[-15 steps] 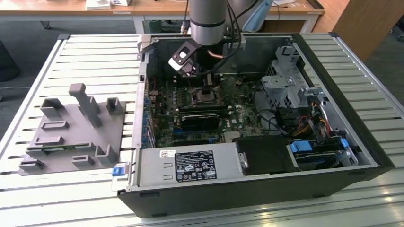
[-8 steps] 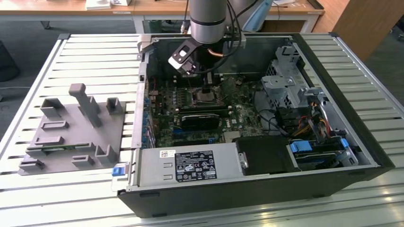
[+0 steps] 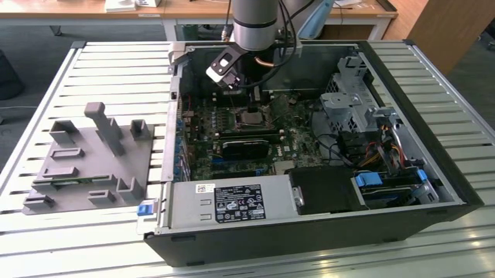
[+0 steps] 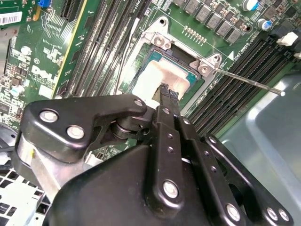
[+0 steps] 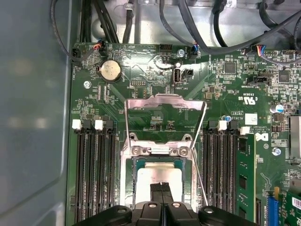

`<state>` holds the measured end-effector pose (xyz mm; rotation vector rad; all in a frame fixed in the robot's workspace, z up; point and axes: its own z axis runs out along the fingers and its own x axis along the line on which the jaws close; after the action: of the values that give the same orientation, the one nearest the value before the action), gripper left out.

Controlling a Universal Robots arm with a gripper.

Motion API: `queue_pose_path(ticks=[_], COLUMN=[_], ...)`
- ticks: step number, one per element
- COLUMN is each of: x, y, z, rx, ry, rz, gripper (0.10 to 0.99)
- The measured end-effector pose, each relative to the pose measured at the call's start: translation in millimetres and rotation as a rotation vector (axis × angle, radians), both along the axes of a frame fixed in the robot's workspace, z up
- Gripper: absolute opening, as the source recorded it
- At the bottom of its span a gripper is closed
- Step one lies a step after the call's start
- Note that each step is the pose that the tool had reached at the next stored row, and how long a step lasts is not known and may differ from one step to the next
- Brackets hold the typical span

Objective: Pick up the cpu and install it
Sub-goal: 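Close the cpu cover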

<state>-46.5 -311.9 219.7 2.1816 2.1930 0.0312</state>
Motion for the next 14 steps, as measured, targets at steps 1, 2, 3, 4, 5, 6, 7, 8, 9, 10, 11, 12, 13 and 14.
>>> queue_pose_path(ticks=[1,2,3,4,5,6,7,8,9,10,11,12,13,14], x=[0.0,0.0,0.0,0.0,0.0,0.0,0.0,0.0,0.0,0.0,0.0,0.0,0.0,0.0], y=[0.0,0.0,0.0,0.0,0.0,0.0,0.0,0.0,0.0,0.0,0.0,0.0,0.0,0.0], z=[0.3,0.7,0.9,1.0,1.5,1.9,2.4,2.9,3.2,3.5,3.8,4.2,4.5,4.6], rx=[0.000,0.000,0.000,0.000,0.000,0.000,0.000,0.000,0.000,0.000,0.000,0.000,0.000,0.000], ry=[-0.0001,0.0000,-0.0001,-0.0002,0.0000,0.0001,0.0000,0.0000,0.0000,-0.0001,-0.0001,0.0000,0.0000,-0.0002], rz=[0.000,0.000,0.000,0.000,0.000,0.000,0.000,0.000,0.000,0.000,0.000,0.000,0.000,0.000], gripper=[0.106,0.106,0.106,0.106,0.106,0.106,0.106,0.106,0.106,0.106,0.106,0.106,0.106,0.106])
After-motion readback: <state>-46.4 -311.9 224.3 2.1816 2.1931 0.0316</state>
